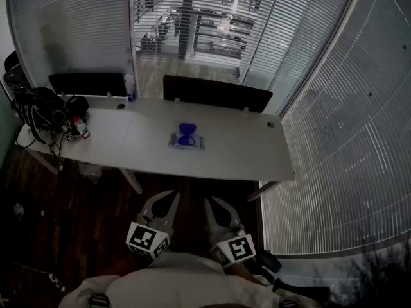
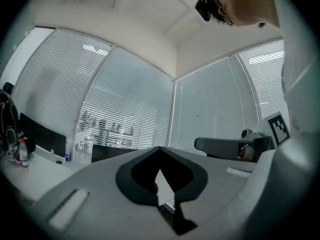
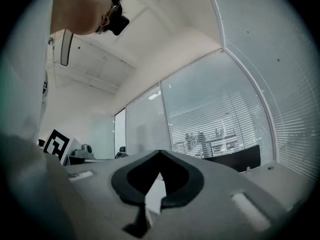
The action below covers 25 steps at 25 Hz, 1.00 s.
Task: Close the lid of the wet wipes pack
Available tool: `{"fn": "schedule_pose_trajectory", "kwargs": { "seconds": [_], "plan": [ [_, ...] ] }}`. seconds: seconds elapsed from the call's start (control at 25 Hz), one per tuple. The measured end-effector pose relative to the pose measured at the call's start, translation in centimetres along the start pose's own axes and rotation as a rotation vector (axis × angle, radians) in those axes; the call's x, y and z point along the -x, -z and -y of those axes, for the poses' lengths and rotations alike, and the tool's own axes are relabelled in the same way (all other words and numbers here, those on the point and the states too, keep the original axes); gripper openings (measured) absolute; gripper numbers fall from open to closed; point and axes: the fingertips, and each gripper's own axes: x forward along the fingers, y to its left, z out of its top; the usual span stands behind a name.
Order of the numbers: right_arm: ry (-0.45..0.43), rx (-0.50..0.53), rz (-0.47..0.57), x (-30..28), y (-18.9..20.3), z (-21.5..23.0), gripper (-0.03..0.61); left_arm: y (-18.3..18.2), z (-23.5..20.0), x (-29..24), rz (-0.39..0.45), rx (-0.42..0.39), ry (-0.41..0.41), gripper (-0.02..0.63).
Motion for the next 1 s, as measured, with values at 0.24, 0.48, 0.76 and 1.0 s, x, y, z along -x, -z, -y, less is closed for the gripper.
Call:
{"fn": "schedule_pose_trajectory", "kwargs": {
  "seconds": [0.24,0.48,0.76,1.0],
  "plan": [
    [0.0,0.003,-0.004,0.7,-0.5,1.2,0.0,-0.7,0.9,-0.9,0.001,0.007,-0.02,0.0],
    [0.007,-0.078,0.009,1.7,-0.7,3.0,0.0,-0.3,2.0,-1.7,0.003,0.013,-0.034,0.0],
    [-0.001,-0.081,0.005,2.7,-1.0,4.1,0.0,0.7,3.3,-2.4,-0.002,0.026,-0.039,0.0],
    [-0.01,-0.08,0.004,3.8,-0.4,4.4,0.0,0.6,4.2,-2.5,0.009,0.025,-0.043,0.0]
  ]
}}
